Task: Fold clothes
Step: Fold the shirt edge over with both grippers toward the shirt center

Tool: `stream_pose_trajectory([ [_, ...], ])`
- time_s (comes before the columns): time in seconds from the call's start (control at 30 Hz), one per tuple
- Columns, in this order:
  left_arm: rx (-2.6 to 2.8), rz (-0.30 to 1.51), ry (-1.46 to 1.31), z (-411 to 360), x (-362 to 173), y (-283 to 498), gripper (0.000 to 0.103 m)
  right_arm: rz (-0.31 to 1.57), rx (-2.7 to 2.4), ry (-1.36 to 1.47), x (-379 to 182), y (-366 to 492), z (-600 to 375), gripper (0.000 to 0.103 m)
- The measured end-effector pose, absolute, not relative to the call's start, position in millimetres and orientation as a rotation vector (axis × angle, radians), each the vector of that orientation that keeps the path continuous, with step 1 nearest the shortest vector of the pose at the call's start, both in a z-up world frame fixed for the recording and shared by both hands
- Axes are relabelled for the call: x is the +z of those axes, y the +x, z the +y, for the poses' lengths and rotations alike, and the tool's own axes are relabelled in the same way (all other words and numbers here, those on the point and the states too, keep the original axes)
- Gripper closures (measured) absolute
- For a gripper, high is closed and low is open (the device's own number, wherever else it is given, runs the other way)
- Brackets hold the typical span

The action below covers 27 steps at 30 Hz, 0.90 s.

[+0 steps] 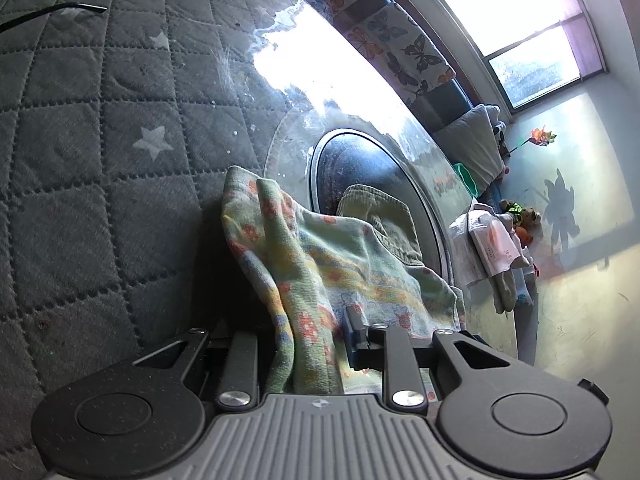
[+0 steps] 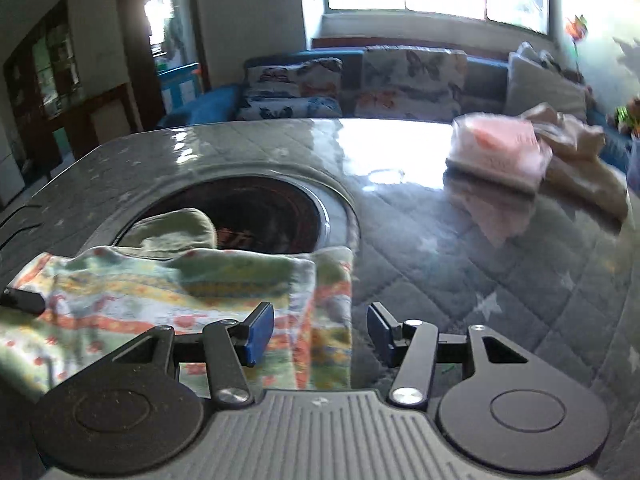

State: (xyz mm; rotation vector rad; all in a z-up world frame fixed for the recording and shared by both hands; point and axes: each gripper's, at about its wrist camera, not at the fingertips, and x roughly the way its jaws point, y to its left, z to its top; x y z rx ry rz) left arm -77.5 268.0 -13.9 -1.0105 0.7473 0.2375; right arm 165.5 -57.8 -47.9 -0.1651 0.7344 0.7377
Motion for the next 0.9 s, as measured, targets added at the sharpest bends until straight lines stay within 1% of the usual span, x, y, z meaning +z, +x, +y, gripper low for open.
stream_pose_trajectory([
  [0.1, 0.237, 0.750, -1.006, 268, -14, -77, 0.078, 0.741, 0.742, -0.144, -52, 168, -57, 0.051],
  [0.13, 0.237, 0.751, -1.005, 268, -14, -77, 0.078, 0.742, 0.746, -0.137, -52, 167, -56, 0.055],
  [0.17, 0.238, 0.752, -1.004, 268, -14, -77, 0.078, 0.744, 0.752, -0.139, -50, 166, -55, 0.063],
  [0.2, 0.239, 0.753, -1.002, 269, -13, -77, 0.078, 0.746, 0.759, -0.141, -49, 164, -54, 0.066],
  [0.27, 0.241, 0.754, -1.000, 268, -13, -76, 0.078, 0.751, 0.770, -0.147, -47, 161, -52, 0.076],
  [0.3, 0.242, 0.754, -1.000, 268, -13, -76, 0.078, 0.758, 0.779, -0.143, -46, 162, -52, 0.079],
  [0.33, 0.243, 0.755, -0.998, 268, -13, -76, 0.078, 0.765, 0.787, -0.136, -45, 162, -52, 0.086],
  [0.37, 0.245, 0.755, -0.996, 268, -13, -75, 0.078, 0.768, 0.790, -0.132, -44, 161, -53, 0.089],
  [0.47, 0.252, 0.760, -0.979, 266, -11, -74, 0.078, 0.770, 0.798, -0.122, -42, 159, -55, 0.092],
  [0.7, 0.277, 0.779, -0.900, 260, -6, -70, 0.078, 0.771, 0.807, -0.101, -39, 156, -61, 0.092],
  [0.73, 0.281, 0.782, -0.888, 259, -5, -69, 0.078, 0.775, 0.809, -0.098, -40, 157, -61, 0.091],
  [0.77, 0.283, 0.784, -0.878, 258, -4, -69, 0.078, 0.778, 0.806, -0.093, -41, 158, -61, 0.085],
  [0.8, 0.286, 0.785, -0.869, 257, -4, -69, 0.078, 0.780, 0.803, -0.087, -42, 159, -61, 0.082],
  [0.83, 0.288, 0.786, -0.860, 257, -3, -69, 0.078, 0.779, 0.804, -0.083, -42, 159, -61, 0.080],
  [0.9, 0.293, 0.789, -0.842, 255, -3, -68, 0.078, 0.774, 0.807, -0.076, -44, 159, -62, 0.080],
])
